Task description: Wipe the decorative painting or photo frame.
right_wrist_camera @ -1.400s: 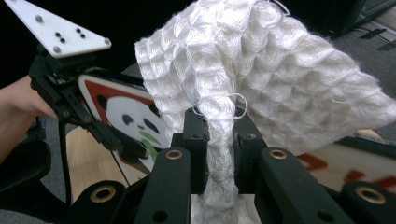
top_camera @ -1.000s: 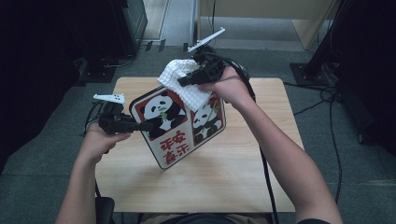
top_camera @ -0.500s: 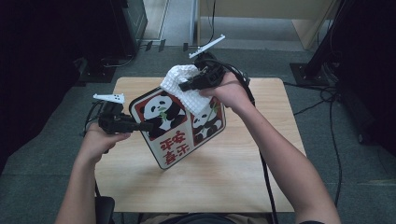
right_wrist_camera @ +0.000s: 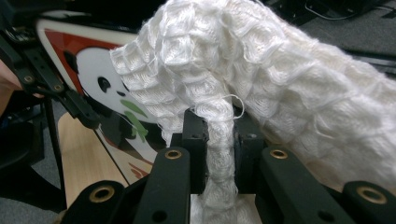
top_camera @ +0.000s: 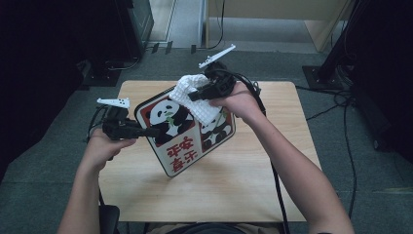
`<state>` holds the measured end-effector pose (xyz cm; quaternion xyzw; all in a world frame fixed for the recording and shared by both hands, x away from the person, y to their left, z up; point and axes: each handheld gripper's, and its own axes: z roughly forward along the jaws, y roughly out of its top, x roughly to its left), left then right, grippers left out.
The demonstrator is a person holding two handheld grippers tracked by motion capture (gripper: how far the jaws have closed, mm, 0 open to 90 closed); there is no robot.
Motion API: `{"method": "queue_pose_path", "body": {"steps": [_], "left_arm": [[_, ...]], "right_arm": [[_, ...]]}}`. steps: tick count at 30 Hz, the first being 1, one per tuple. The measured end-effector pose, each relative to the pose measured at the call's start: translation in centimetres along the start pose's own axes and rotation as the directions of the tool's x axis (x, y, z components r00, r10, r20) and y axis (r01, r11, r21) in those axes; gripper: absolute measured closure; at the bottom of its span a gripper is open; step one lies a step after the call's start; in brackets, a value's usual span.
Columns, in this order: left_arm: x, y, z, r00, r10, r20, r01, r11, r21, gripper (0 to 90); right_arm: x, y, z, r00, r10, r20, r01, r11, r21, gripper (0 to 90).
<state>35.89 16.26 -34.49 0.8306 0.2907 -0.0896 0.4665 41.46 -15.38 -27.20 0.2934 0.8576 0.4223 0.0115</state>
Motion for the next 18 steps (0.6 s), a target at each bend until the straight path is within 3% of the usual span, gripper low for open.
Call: {"method": "queue_pose_path", "body": {"steps": [18], "left_arm": [[0.0,0.0,0.0,1.0,-0.001,0.002,0.001,1.0,0.003,73.4]], "right_arm": [[-1.0,-2.8,1.1,0.9996,0.024,-0.016,-0.024,1.0,0.009,79.4]]}}
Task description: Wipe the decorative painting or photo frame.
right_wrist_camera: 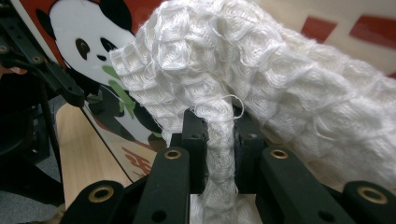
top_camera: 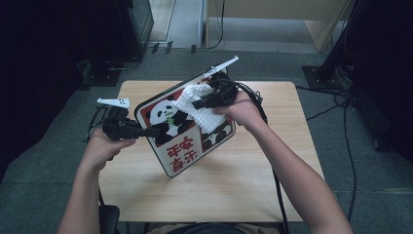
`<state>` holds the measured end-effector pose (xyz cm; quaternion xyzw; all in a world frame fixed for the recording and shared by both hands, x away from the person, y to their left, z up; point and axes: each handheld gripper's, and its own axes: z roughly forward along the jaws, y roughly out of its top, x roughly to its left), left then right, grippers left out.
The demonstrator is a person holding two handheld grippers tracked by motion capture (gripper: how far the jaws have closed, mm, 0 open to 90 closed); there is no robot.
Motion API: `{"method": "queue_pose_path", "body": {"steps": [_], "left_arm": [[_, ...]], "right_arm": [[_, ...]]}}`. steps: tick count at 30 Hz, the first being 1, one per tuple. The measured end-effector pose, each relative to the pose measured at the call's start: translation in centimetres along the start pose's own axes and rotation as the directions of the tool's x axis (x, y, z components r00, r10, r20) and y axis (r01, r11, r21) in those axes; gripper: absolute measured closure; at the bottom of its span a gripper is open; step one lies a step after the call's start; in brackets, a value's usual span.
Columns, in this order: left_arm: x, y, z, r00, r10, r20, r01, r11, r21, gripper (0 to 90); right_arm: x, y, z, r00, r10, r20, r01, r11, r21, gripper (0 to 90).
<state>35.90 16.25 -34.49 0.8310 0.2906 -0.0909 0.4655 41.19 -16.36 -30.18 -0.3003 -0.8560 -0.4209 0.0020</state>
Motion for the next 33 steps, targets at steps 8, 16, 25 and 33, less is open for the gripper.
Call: {"method": "queue_pose_path", "body": {"steps": [8,16,25,33], "left_arm": [[0.0,0.1,0.0,0.9999,-0.011,-0.004,0.011,0.9999,0.006,73.6],[0.0,0.1,0.0,0.9998,-0.018,0.0,0.018,0.9998,0.007,73.2],[0.1,0.0,0.0,0.9999,-0.017,0.003,0.017,0.9998,0.006,73.2],[0.1,0.0,0.0,0.9997,-0.022,0.014,0.022,0.9997,0.007,72.5]], "right_arm": [[-0.2,-1.0,0.4,0.9999,0.009,-0.014,-0.01,1.0,-0.014,79.3],[-0.3,-1.9,0.9,0.9999,0.009,-0.013,-0.009,1.0,-0.009,79.3],[-0.4,-2.7,1.4,0.9997,0.015,-0.018,-0.015,1.0,-0.01,79.3],[-0.5,-3.4,1.8,0.9999,0.01,-0.013,-0.01,1.0,-0.008,79.1]]}}
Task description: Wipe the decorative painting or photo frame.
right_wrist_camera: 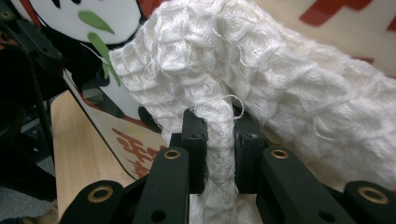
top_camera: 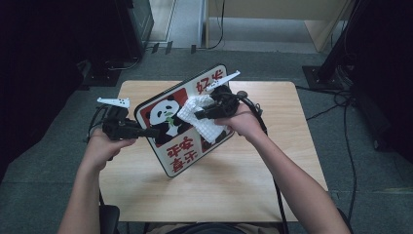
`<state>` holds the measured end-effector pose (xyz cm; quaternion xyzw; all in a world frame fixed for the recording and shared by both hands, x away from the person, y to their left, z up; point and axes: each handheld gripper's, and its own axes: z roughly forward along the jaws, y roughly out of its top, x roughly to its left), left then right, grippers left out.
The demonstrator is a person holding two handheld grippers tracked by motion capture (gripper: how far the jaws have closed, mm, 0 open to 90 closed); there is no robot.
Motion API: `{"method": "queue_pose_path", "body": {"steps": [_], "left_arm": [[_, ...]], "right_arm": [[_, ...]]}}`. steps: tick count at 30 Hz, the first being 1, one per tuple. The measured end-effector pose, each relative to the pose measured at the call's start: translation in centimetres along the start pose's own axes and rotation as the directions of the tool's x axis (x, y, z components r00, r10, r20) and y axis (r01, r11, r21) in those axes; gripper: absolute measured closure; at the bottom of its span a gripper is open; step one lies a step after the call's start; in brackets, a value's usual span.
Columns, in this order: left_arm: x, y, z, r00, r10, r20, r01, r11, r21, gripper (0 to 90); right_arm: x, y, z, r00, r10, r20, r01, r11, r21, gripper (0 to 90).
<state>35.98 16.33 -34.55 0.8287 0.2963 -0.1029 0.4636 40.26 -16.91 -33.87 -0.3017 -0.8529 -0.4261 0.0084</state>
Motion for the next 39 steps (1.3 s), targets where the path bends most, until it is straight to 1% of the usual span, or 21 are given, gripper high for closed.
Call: {"method": "queue_pose_path", "body": {"steps": [5,10,19,32,39], "left_arm": [[0.0,0.0,0.1,1.0,0.0,0.006,0.0,1.0,0.0,72.1],[0.0,0.0,0.1,1.0,0.001,0.009,-0.001,1.0,-0.001,71.8],[0.0,0.0,0.1,1.0,0.006,0.007,-0.006,1.0,0.002,71.9],[-0.1,0.0,0.1,0.9999,0.009,0.008,-0.009,1.0,0.002,71.7],[-0.1,0.0,0.1,0.9999,0.009,0.009,-0.009,1.0,0.004,71.4]], "right_arm": [[-0.1,-0.7,0.3,1.0,-0.002,0.003,0.002,1.0,0.006,78.8],[-0.4,-1.8,0.8,1.0,-0.008,0.005,0.008,1.0,0.014,78.6],[-0.8,-3.9,1.9,0.9997,0.025,-0.007,-0.025,0.999,0.026,78.6],[-1.3,-6.3,3.3,0.9984,0.051,-0.023,-0.05,0.998,0.045,78.6],[-1.6,-7.5,4.0,0.9981,0.057,-0.025,-0.055,0.997,0.059,78.7]]}}
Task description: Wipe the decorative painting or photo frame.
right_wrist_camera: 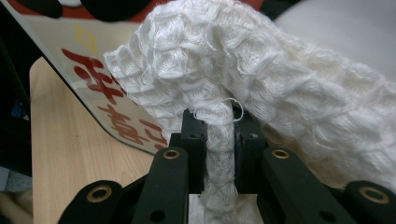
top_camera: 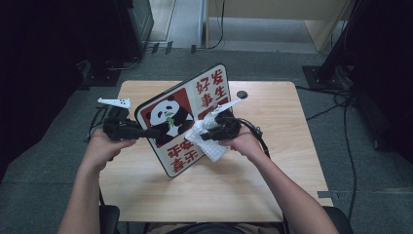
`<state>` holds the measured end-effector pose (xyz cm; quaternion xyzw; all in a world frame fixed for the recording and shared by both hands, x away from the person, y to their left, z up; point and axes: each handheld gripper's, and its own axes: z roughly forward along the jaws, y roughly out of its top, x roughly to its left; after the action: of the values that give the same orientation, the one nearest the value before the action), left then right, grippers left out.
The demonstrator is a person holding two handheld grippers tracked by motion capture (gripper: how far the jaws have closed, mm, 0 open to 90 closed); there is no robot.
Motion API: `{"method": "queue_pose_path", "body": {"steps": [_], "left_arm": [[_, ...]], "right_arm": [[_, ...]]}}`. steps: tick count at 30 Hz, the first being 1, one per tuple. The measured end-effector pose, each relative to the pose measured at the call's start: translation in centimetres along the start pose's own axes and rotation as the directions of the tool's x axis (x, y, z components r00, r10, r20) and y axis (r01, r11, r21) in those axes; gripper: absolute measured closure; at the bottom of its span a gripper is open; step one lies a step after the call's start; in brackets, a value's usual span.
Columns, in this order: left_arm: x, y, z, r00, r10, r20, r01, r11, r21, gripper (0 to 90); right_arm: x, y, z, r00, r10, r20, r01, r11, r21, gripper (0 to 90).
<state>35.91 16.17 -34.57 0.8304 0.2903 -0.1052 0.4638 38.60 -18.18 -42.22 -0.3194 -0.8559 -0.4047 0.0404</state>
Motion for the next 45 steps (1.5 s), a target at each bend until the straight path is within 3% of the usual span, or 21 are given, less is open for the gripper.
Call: {"method": "queue_pose_path", "body": {"steps": [9,26,38,45], "left_arm": [[0.0,0.0,0.0,1.0,-0.001,0.005,0.001,1.0,0.001,70.9],[0.0,0.0,0.1,1.0,-0.002,0.008,0.002,1.0,0.001,70.4],[0.0,0.0,0.0,1.0,-0.002,0.008,0.002,1.0,-0.001,70.5],[0.1,0.0,0.0,1.0,-0.002,0.005,0.002,1.0,-0.002,70.7]], "right_arm": [[-0.5,-1.8,1.3,0.9997,0.026,0.006,-0.026,0.999,0.042,78.8],[-1.3,-4.3,3.1,0.9981,0.061,0.003,-0.061,0.996,0.072,78.9],[-1.4,-4.2,3.1,0.9953,0.097,-0.007,-0.095,0.989,0.113,80.1],[-0.8,-2.9,1.2,0.9958,0.089,-0.023,-0.087,0.994,0.066,80.2]]}}
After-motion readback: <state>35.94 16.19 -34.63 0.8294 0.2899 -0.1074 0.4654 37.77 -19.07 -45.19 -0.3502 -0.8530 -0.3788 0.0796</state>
